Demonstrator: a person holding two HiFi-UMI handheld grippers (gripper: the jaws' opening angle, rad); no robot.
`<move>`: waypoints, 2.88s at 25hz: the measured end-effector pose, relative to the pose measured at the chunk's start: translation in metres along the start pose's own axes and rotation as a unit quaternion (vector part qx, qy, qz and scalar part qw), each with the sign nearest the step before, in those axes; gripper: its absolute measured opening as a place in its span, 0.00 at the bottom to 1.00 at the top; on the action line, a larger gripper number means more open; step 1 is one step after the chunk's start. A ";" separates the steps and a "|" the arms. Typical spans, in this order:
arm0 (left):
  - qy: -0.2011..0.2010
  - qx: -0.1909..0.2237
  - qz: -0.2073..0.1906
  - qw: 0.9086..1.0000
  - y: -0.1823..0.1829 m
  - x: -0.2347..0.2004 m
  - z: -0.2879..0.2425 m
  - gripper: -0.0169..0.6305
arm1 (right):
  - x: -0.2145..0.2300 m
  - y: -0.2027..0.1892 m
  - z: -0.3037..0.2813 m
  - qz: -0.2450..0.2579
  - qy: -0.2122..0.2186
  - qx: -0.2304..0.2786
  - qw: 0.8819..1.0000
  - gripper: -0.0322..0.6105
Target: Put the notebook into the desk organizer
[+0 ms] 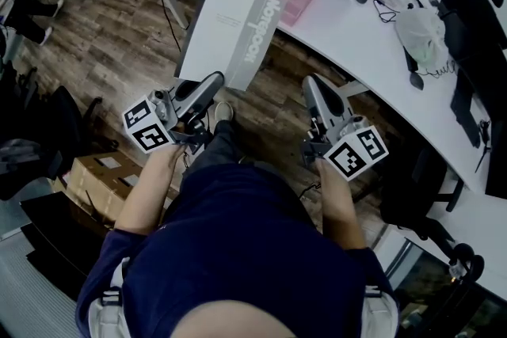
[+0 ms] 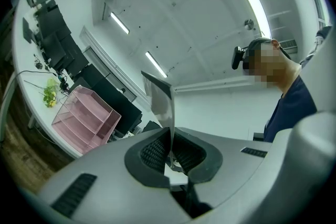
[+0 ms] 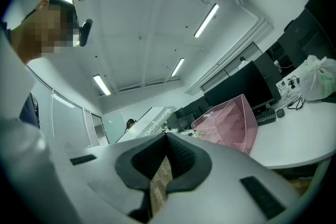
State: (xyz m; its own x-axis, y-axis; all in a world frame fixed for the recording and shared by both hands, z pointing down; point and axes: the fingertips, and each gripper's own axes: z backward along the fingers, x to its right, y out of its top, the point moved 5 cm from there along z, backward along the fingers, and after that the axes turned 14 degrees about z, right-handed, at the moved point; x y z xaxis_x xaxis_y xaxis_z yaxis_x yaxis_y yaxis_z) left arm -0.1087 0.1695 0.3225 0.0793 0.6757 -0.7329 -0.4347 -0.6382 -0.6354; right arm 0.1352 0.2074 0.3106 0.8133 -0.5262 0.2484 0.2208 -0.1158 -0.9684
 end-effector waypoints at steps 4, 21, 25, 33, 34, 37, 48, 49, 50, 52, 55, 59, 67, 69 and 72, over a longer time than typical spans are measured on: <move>0.003 0.000 0.005 1.000 0.012 -0.019 -0.001 0.08 | 0.007 -0.004 -0.022 -0.003 0.001 -0.005 1.000 0.06; 0.002 -0.012 0.038 0.999 0.077 -0.110 -0.013 0.08 | 0.040 -0.016 -0.124 -0.019 -0.017 -0.029 0.999 0.06; 0.000 -0.015 0.043 0.999 0.094 -0.131 -0.016 0.08 | 0.046 -0.016 -0.149 -0.020 -0.021 -0.032 0.999 0.06; -0.006 -0.016 0.048 0.999 0.127 -0.160 -0.020 0.08 | 0.051 -0.010 -0.193 -0.015 -0.022 -0.037 0.999 0.06; -0.007 -0.016 0.048 0.999 0.131 -0.163 -0.021 0.08 | 0.052 -0.009 -0.198 -0.015 -0.023 -0.037 0.999 0.06; -0.009 -0.017 0.049 0.999 0.142 -0.171 -0.022 0.08 | 0.055 -0.006 -0.211 -0.013 -0.025 -0.036 0.999 0.06; -0.020 -0.031 0.046 0.998 0.177 -0.198 -0.036 0.08 | 0.067 0.003 -0.246 -0.010 -0.041 -0.026 0.999 0.06; -0.020 -0.031 0.046 0.998 0.179 -0.199 -0.038 0.08 | 0.069 0.003 -0.247 -0.011 -0.041 -0.027 0.999 0.06; -0.019 -0.031 0.047 0.998 0.180 -0.201 -0.039 0.08 | 0.070 0.004 -0.249 -0.011 -0.042 -0.027 0.999 0.06; -0.017 -0.033 0.048 0.998 0.182 -0.204 -0.041 0.08 | 0.073 0.005 -0.251 -0.011 -0.043 -0.026 0.999 0.06; -0.014 -0.035 0.051 0.998 0.183 -0.209 -0.048 0.08 | 0.080 0.004 -0.253 -0.015 -0.045 -0.028 0.998 0.06; -0.009 -0.041 0.056 0.998 0.179 -0.216 -0.058 0.08 | 0.093 0.002 -0.253 -0.023 -0.047 -0.031 0.998 0.06; 0.011 -0.043 0.061 0.997 0.175 -0.235 -0.087 0.08 | 0.131 0.003 -0.266 -0.033 -0.028 -0.035 0.998 0.06; 0.017 -0.043 0.061 0.997 0.175 -0.241 -0.096 0.08 | 0.143 0.005 -0.271 -0.035 -0.021 -0.035 0.999 0.06; 0.027 -0.041 0.062 0.997 0.175 -0.249 -0.113 0.08 | 0.164 0.008 -0.277 -0.040 -0.011 -0.037 0.998 0.06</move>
State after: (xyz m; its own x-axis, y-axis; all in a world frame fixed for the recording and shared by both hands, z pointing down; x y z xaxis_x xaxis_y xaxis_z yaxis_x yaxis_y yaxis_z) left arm -0.1034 -0.1517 0.3666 0.0781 0.5712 -0.8171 -0.3692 -0.7448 -0.5559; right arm 0.1210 -0.1126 0.3378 0.8067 -0.4939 0.3244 0.2455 -0.2192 -0.9443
